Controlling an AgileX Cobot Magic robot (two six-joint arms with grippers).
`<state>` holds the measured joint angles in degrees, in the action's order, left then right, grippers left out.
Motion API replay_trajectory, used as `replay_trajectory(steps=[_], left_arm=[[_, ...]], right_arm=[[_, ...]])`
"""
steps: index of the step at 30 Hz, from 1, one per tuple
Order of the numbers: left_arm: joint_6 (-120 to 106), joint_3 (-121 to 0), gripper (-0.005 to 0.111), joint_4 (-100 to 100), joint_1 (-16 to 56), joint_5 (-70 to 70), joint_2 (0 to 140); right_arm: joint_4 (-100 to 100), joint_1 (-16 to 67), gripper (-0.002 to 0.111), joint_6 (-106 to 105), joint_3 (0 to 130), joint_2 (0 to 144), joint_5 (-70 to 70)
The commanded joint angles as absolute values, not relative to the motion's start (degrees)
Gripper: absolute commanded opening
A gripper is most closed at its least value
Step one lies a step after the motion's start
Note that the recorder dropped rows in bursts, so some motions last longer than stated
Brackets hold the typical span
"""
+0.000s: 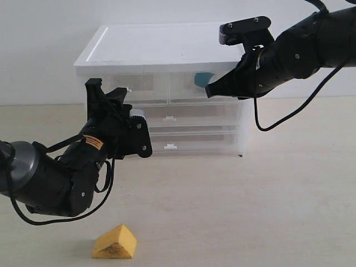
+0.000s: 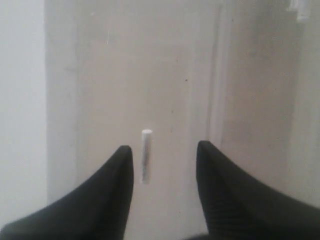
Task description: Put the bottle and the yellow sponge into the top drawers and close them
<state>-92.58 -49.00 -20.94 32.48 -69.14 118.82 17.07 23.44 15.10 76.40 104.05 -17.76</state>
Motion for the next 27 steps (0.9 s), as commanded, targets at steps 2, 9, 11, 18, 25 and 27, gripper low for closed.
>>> replay_trajectory(steps=[2,9,11,18,25,27], left_arm=[[-92.78,-49.34,0.038,-21.53,32.45,-69.96,118.95],[-92.67,-49.34,0.038,-20.53,31.81,-69.96,118.95],[-92.67,-49.34,0.038,-20.53,31.58,-69.96,118.95],[-92.67,-49.34,0.038,-19.38,31.58,-69.96,118.95],[-92.26,-50.43,0.038,-19.21,31.58,-69.96,118.95],[-92.26,-50.93,0.038,-19.21,31.58,-69.96,118.95]], right_arm=[[17.90,23.20,0.000,14.48,76.69,104.11,-14.23],[17.91,23.20,0.000,14.48,76.69,104.11,-14.42],[17.91,23.20,0.000,14.48,76.69,104.11,-14.42],[17.91,23.20,0.000,14.48,76.69,104.11,-14.42],[17.91,23.20,0.000,14.48,76.69,104.11,-14.42],[17.91,23.20,0.000,14.48,76.69,104.11,-14.42]])
